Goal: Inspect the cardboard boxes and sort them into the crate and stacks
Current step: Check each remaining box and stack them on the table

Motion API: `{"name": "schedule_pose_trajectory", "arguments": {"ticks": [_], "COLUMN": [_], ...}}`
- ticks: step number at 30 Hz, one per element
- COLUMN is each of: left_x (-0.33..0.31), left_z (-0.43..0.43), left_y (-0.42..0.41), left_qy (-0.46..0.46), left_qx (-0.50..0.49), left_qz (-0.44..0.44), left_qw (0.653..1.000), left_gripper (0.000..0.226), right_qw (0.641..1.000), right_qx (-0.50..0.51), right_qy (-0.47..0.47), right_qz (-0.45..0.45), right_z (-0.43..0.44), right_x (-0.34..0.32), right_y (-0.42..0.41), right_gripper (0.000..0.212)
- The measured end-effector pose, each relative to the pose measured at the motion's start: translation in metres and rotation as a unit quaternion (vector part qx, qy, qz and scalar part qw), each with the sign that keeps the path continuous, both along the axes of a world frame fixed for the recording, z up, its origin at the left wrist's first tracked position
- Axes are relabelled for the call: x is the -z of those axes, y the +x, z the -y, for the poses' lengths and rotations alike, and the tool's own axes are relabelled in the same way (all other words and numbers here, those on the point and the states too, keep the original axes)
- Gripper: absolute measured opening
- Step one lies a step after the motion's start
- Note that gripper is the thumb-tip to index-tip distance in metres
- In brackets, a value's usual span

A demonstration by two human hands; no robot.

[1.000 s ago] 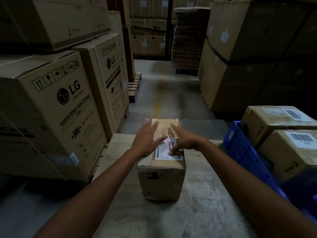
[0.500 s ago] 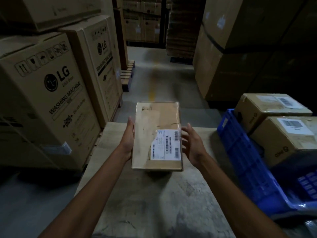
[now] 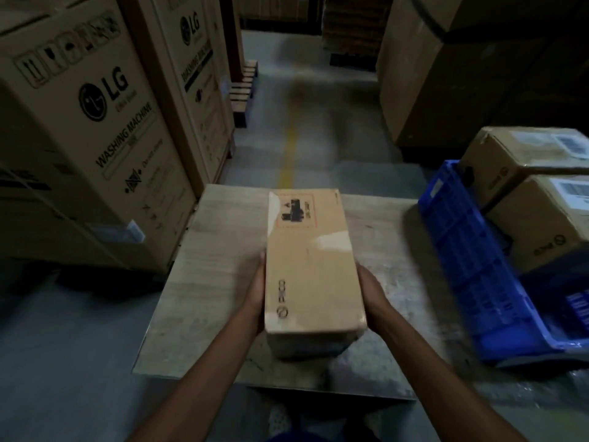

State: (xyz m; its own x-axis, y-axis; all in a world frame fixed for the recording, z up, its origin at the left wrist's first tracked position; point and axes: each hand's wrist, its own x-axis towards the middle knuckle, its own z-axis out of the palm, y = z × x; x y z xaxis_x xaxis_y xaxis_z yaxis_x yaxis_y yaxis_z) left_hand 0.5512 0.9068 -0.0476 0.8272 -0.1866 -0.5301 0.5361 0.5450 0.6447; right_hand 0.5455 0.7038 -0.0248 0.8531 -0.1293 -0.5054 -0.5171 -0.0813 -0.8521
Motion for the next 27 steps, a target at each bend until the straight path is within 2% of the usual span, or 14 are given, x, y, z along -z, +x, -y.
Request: {"name": "schedule_pose_trajectory", "arguments": {"ticks": [5,8,10,14,18,22,27], "left_x": [-0.004,-0.015,-0.022,-0.044,-0.060,-0.089,-0.103], "left_z": [-0.009,-0.015,-0.015,-0.006,-0.012,-0.016,-0.011], "left_y": [0.022,0.056,0.075,0.089,0.088,0.082,0.072], "left_qy": [0.091,0.122,0.137,0.134,0.098,0.089,0.075], "left_qx": [-0.002,-0.011,0.016,0.059,0.070,0.038,0.026], "left_qz": [-0.019,-0.047,-0.064,-0.024,0.041,0.103,0.133], "left_qw": [0.996,0.991,0.988,0.989,0.992,0.990,0.988], "left_gripper": [0.066,0.078,0.079,0.064,0.077,0.081,0.077], "right_qw": [0.998,0.998,0.994,0.987,0.988,0.989,0.984], "right_qx": [-0.015,0.030,0.045,0.027,0.041,0.030,0.074], "right_qy": [0.025,0.038,0.066,0.148,0.148,0.121,0.148], "right_qz": [-0.051,-0.047,-0.072,-0.052,0.006,0.077,0.061], "right_z": [0.007,0.012,0.009,-0.008,-0.012,-0.011,-0.014], "right_x": [0.001,-0.002,-0.003,-0.023,-0.047,-0.079,-0.088], "right_y": [0.004,0.033,0.055,0.069,0.062,0.064,0.061], "right_gripper": [0.045,0.057,0.068,0.059,0.063,0.064,0.058]}}
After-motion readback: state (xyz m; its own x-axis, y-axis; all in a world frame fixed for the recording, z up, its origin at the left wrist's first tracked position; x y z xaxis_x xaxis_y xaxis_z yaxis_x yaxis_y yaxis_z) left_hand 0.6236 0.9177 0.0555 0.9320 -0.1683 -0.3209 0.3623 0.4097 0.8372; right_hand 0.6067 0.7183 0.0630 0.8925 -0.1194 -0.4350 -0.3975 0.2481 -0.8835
